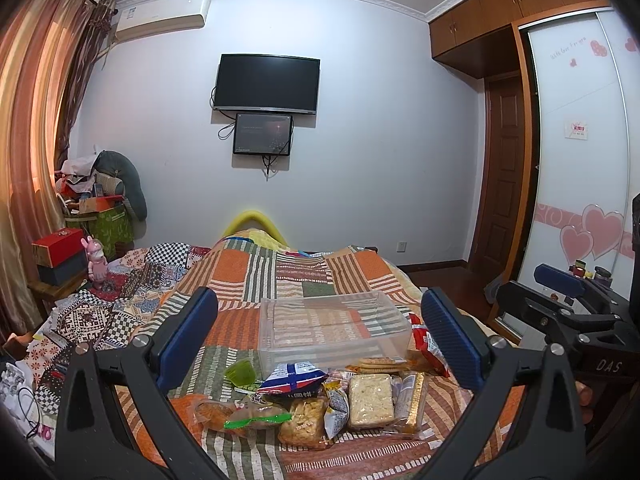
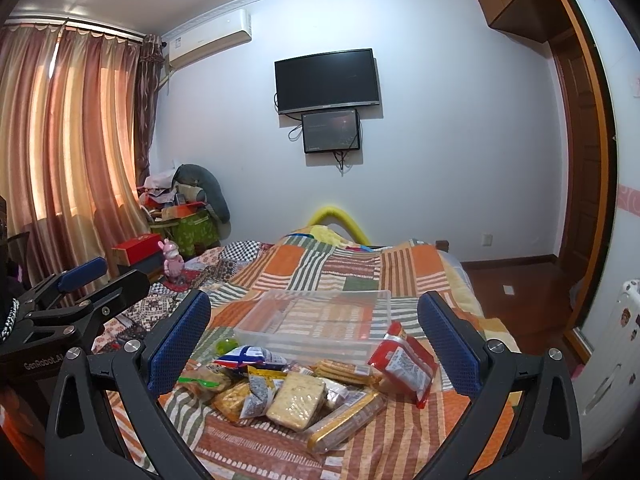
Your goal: Organize snacks
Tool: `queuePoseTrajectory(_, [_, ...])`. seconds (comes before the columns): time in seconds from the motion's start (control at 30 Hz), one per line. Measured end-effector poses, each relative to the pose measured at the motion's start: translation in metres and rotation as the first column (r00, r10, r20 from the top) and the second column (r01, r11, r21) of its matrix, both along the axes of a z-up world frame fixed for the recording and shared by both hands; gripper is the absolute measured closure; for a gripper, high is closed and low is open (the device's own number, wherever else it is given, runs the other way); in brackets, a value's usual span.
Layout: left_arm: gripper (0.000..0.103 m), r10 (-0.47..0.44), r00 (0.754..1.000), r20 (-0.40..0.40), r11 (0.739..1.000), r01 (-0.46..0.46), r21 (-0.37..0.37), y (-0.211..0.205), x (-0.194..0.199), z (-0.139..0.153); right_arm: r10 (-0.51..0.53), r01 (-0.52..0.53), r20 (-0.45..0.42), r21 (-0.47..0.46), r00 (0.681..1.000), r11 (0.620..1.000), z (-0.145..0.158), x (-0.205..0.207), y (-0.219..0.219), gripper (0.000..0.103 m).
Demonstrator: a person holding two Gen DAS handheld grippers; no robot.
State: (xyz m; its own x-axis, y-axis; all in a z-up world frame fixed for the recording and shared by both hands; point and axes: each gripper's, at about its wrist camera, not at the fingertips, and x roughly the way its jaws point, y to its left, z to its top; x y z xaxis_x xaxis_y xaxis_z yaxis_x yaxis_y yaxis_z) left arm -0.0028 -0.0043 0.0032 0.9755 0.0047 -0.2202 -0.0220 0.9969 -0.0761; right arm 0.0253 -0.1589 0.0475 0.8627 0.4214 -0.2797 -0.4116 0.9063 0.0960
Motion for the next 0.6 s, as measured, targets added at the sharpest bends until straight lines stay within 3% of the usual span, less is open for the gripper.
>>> queuePoseTrajectory(0.6, [0.0, 0.004, 1.0, -0.004, 1.0, -0.004, -0.004, 0.0042, -0.0005, -0.0017, 0.007, -0.007, -0.004, 0.007, 1.0, 1.0, -0.0025, 0.0002, 0.0015, 0.0])
